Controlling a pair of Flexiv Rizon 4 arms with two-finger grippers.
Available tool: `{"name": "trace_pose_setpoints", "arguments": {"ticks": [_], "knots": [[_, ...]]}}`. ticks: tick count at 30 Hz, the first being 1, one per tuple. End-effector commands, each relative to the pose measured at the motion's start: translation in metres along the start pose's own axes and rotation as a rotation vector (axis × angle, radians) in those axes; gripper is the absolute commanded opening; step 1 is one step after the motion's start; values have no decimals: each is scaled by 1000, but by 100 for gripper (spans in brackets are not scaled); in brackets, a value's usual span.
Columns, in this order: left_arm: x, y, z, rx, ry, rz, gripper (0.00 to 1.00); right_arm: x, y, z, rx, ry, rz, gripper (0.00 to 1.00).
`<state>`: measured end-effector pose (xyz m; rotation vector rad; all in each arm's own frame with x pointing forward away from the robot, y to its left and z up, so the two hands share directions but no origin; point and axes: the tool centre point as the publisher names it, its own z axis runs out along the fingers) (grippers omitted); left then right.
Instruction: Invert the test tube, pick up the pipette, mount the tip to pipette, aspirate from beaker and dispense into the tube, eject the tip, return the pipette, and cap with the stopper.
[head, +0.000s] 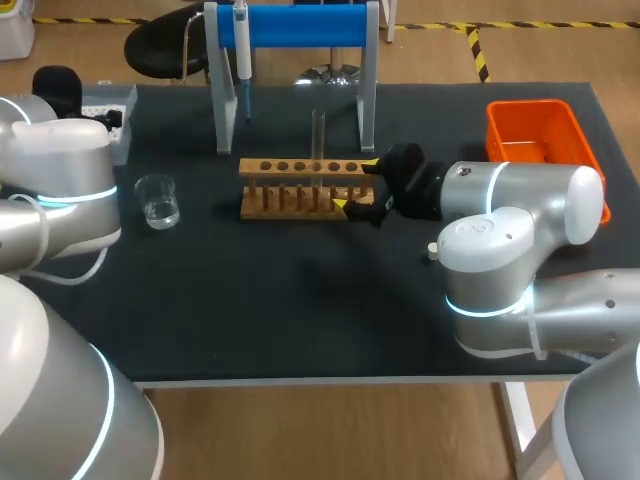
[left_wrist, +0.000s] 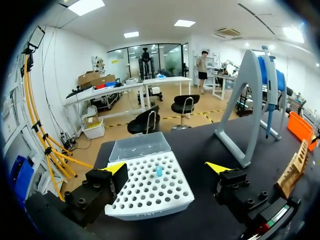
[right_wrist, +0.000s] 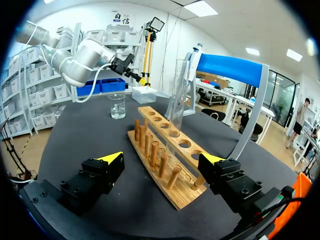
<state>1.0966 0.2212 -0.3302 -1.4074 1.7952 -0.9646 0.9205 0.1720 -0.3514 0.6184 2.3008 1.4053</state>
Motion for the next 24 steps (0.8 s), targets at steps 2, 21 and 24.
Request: {"name": "trace_pose_setpoints", "arguments": {"ticks": [2,21,24], "knots": [[5,7,6,43,-8,-13,91,0,1,0,4,1,1,100],[5,11,22,56,-6,-30,52,0,1,0,4,1,1,100],[2,11,24,55,-5,-31,55,0,1,0,4,1,1,100]]}}
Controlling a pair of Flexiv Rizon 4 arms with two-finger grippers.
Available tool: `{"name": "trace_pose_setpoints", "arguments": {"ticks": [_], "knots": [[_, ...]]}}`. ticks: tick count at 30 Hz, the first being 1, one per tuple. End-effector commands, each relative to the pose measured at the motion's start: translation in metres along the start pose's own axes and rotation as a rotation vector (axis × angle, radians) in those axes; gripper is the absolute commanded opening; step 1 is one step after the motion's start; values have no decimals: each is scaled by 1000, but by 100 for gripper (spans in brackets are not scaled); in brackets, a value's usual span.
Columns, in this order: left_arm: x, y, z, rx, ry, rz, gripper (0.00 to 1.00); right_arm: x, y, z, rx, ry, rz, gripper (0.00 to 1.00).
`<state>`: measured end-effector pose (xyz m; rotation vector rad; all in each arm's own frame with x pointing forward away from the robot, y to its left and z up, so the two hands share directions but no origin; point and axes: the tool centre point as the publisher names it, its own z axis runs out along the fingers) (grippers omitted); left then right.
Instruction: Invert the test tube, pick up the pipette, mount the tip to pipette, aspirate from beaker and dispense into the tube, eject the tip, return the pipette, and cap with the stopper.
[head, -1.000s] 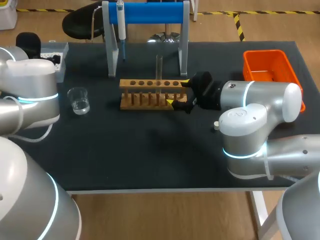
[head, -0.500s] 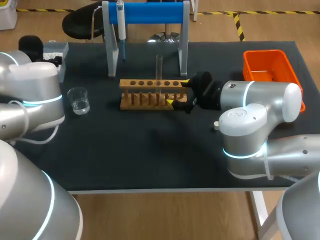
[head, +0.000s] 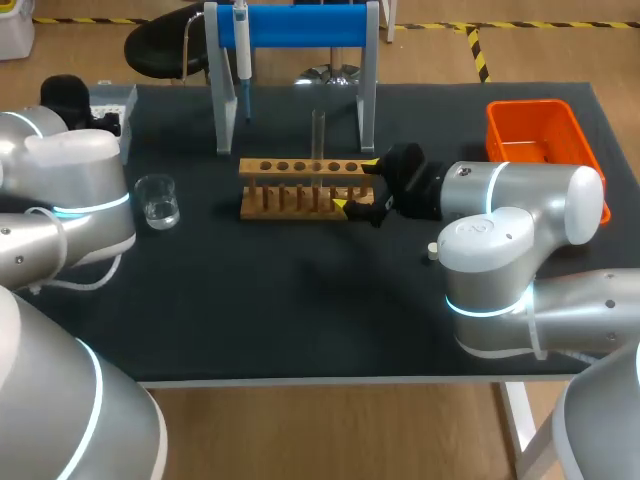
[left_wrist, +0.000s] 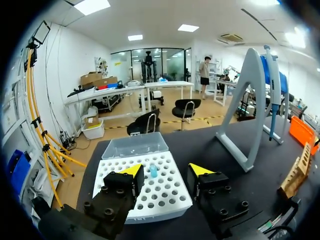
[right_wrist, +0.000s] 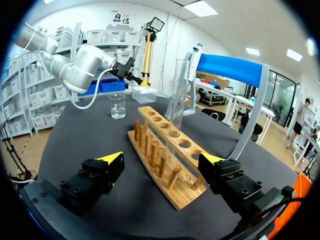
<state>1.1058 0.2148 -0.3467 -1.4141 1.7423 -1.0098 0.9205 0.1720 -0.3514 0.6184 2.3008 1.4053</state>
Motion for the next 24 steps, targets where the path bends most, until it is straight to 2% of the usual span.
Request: {"name": "trace_pose_setpoints", "arguments": {"ticks": [1,10,12,24], "knots": [[-4,3,7,10,1,0,57,0,1,0,4,1,1,100],[-12,3,12,4,2,4,60,0,1,0,4,1,1,100],[-13,3,14,4,3,5,55,0,1,0,4,1,1,100],[-19,0,23,-1,9,18,51,0,1,0,4,1,1,100]]}}
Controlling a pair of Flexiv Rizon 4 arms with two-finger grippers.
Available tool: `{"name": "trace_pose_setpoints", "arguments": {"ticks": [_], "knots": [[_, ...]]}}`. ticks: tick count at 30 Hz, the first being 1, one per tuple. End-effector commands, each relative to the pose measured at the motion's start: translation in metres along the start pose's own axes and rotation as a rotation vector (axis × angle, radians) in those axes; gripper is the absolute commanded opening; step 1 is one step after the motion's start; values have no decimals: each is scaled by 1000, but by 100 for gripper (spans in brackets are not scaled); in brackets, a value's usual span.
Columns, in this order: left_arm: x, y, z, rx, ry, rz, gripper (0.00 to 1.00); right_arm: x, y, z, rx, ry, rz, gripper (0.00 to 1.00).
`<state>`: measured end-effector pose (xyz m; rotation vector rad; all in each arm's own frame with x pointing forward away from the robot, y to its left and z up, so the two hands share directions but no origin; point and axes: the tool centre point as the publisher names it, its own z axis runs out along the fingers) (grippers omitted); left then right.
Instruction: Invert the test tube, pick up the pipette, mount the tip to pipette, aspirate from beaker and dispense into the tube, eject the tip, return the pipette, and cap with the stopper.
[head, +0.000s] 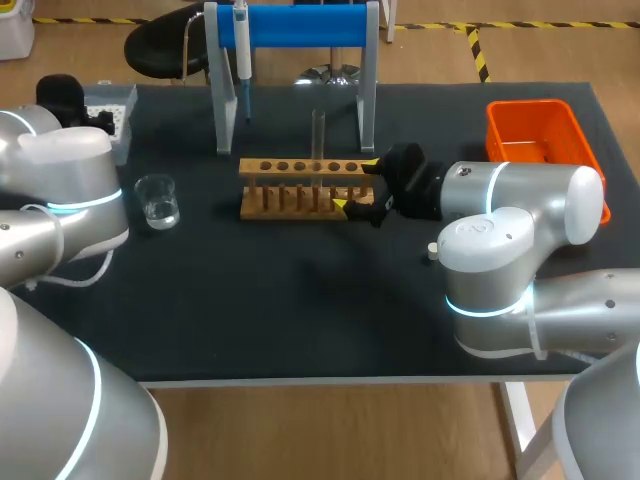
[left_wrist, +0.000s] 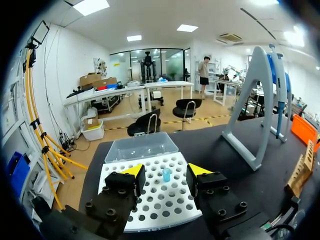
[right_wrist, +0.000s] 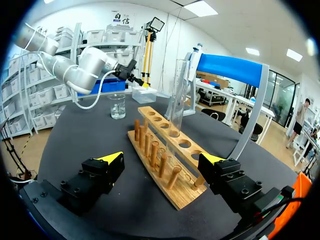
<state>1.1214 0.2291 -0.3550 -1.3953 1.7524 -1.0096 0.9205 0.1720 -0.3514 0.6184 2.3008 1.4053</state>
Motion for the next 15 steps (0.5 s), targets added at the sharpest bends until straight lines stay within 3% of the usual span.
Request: {"name": "trace_pose_setpoints", "arguments": {"ticks": [1,15], "knots": [[-2,-1,8,-6,4,4,51,0,1,0,4,1,1,100],[-7,-2,17,-11,10,8,49,0,1,0,4,1,1,100]]}}
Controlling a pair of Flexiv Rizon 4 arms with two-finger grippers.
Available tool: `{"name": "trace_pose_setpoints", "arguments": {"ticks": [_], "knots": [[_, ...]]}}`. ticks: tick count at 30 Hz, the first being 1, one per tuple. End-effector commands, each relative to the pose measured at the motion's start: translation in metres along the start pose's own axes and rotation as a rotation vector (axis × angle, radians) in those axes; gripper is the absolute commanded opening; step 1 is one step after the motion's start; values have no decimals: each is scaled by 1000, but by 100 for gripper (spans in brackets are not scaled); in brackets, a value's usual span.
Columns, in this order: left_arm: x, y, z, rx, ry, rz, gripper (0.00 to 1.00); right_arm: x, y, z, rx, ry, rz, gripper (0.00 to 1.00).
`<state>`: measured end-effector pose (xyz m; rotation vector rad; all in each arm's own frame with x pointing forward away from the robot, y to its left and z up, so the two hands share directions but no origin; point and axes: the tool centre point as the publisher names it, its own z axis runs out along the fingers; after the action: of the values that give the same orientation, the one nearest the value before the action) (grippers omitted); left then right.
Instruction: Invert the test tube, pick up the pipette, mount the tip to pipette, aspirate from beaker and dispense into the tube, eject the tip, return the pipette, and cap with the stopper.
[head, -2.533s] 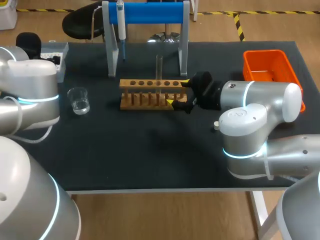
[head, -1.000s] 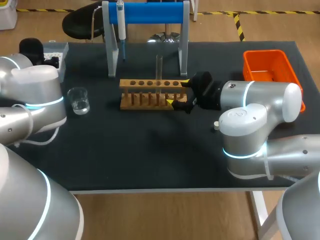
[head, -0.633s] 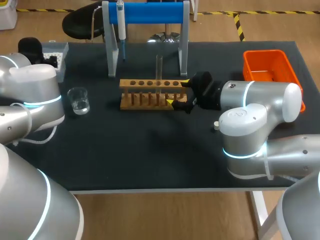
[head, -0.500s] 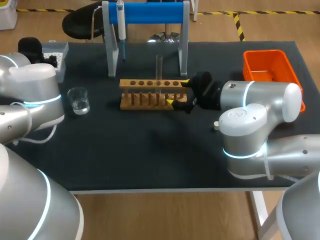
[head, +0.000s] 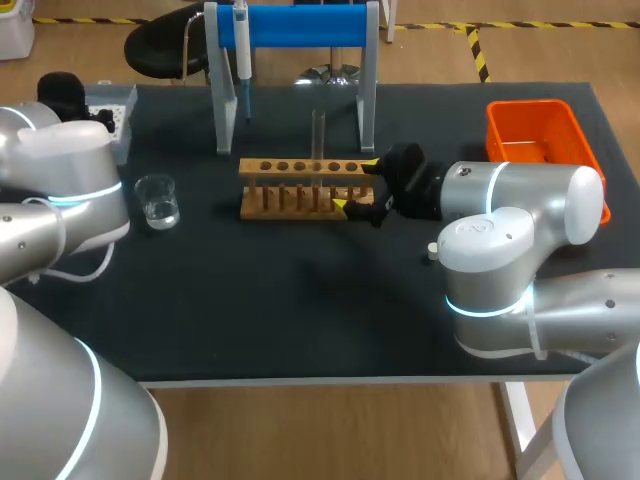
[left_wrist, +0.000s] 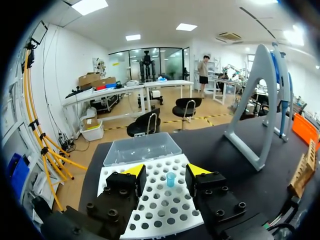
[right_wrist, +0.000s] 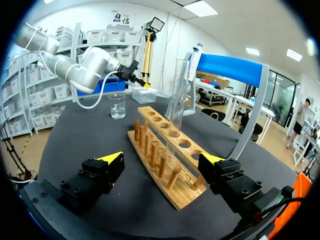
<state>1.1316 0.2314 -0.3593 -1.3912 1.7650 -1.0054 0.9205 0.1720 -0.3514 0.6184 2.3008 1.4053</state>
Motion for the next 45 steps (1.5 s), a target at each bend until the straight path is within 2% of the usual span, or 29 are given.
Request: {"name": "trace_pose_setpoints", "arguments": {"ticks": [1,29,33,37,45], "knots": [[-3,-1,7,-5,4,2,48,0,1,0,4,1,1,100],[-3,2,15,-5,17,-7,49,0,1,0,4,1,1,100],[-3,2,16,-4,17,-6,47,0,1,0,4,1,1,100],[-3,2,16,-5,17,-4,36,0,1,0,4,1,1,100],[-2,2,17,-5,19,-3,32,0,1,0,4,1,1,100]]}}
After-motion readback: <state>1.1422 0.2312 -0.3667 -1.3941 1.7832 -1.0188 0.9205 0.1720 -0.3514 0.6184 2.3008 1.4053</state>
